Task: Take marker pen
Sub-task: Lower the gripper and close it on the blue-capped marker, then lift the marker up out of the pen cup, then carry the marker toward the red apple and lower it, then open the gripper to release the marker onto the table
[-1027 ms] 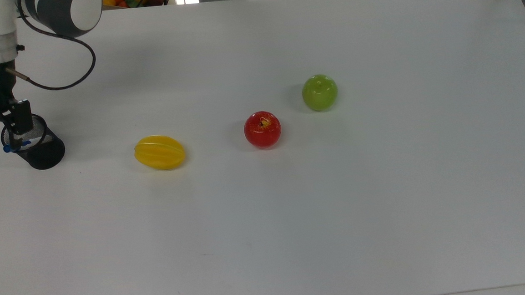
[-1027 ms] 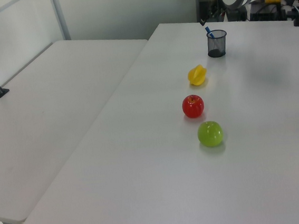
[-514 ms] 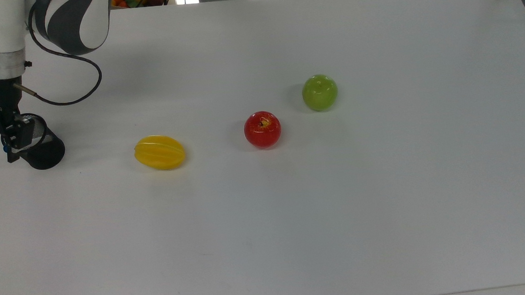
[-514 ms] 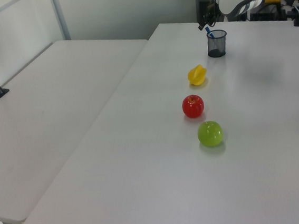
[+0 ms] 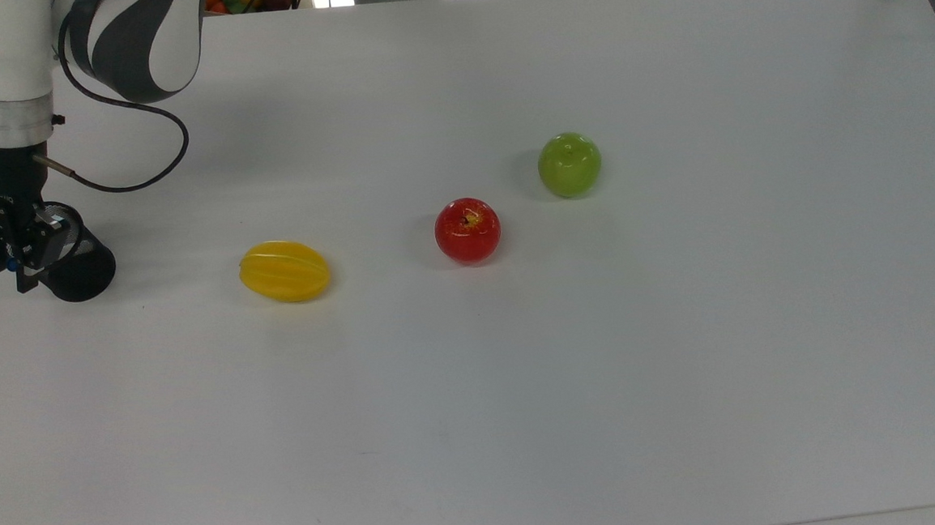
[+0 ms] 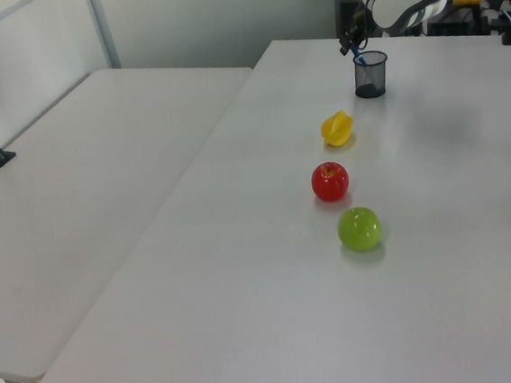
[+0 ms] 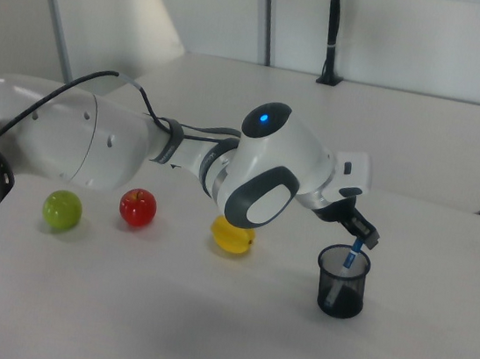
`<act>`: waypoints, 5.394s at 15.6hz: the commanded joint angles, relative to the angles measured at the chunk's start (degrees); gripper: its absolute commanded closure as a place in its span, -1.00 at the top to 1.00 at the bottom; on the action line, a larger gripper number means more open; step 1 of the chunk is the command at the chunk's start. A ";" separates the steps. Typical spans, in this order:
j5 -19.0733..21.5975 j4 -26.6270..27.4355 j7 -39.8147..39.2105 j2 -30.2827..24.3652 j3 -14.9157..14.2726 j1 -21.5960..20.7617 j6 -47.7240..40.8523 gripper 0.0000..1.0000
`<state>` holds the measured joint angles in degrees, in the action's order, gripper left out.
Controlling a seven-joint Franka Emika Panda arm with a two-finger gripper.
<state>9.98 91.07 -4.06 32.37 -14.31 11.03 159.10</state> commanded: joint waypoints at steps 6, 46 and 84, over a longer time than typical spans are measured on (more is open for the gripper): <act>-0.13 1.04 -1.30 -0.99 0.08 -0.13 0.42 -0.74; -7.60 21.08 -3.51 -32.37 -0.45 -22.45 -49.23 -0.75; -9.80 20.64 3.62 -23.65 5.52 -20.36 -41.23 1.00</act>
<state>1.23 110.50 -1.72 14.58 -11.81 -13.40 118.04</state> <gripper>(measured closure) 0.216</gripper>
